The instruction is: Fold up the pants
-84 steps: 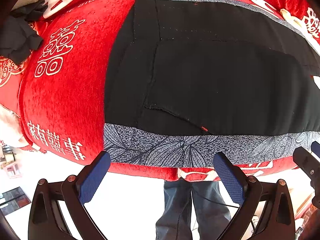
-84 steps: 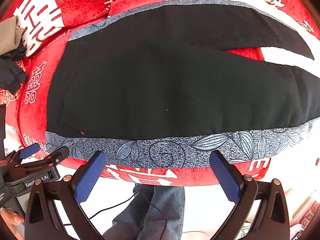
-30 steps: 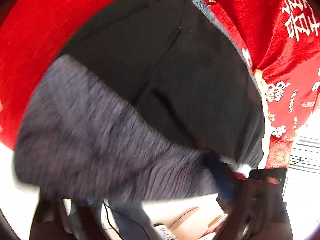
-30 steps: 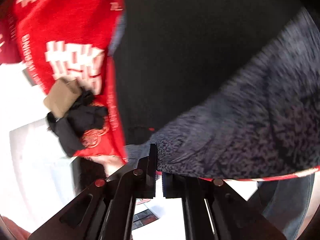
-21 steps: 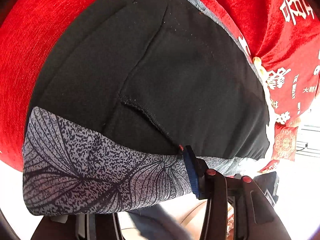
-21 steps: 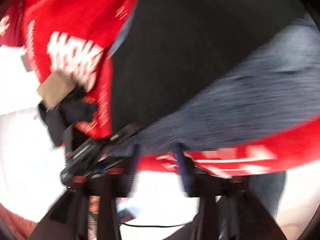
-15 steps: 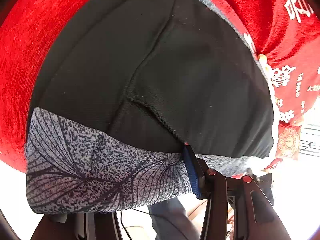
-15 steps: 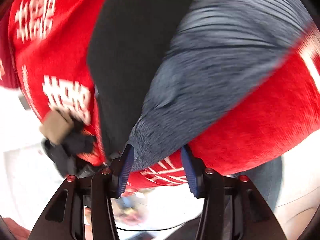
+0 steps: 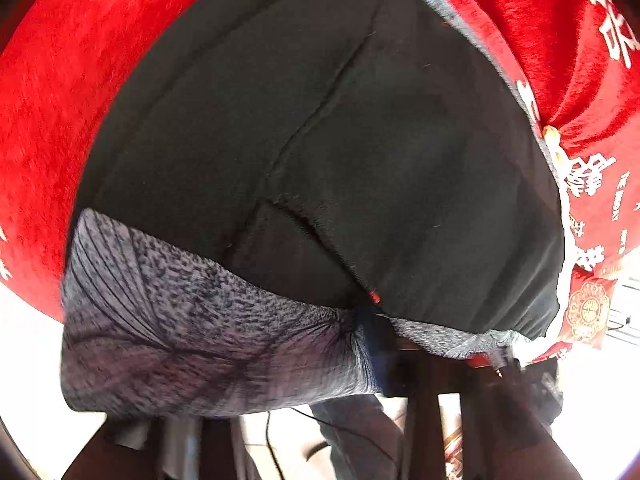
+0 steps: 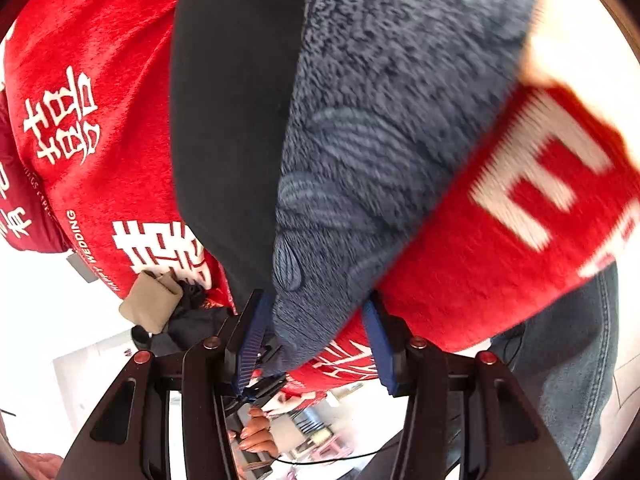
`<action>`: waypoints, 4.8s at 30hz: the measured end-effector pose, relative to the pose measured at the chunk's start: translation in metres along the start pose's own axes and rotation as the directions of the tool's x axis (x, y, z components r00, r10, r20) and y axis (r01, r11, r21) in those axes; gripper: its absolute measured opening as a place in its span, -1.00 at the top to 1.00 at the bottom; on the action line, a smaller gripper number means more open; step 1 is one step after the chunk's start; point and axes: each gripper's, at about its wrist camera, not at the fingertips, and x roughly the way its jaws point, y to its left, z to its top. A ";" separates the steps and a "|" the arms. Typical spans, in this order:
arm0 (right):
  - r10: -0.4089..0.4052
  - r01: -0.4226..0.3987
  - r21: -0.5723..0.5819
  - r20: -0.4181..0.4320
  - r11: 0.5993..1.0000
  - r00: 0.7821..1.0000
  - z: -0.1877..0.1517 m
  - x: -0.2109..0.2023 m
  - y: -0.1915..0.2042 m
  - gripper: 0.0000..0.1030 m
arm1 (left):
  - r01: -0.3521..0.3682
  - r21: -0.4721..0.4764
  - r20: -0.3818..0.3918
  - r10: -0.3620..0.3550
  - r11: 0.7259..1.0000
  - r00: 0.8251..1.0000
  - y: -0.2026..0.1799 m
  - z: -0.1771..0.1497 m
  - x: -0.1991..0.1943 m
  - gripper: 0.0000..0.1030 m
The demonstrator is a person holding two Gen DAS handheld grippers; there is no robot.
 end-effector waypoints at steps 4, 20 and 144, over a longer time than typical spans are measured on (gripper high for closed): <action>0.018 -0.017 0.007 -0.021 1.000 1.000 0.006 -0.002 0.013 0.93 | 0.004 0.008 0.059 -0.004 1.000 0.998 -0.021 0.004 -0.036 0.51; -0.119 0.039 -0.451 -0.151 0.891 0.981 0.133 0.052 0.241 0.93 | -0.161 0.113 0.409 0.102 0.980 0.907 -0.122 0.177 -0.066 -0.32; -0.425 0.534 -0.379 0.336 0.756 0.841 0.457 -0.175 0.243 0.04 | -0.697 0.254 0.422 0.571 0.671 0.704 -0.395 0.109 0.125 -1.00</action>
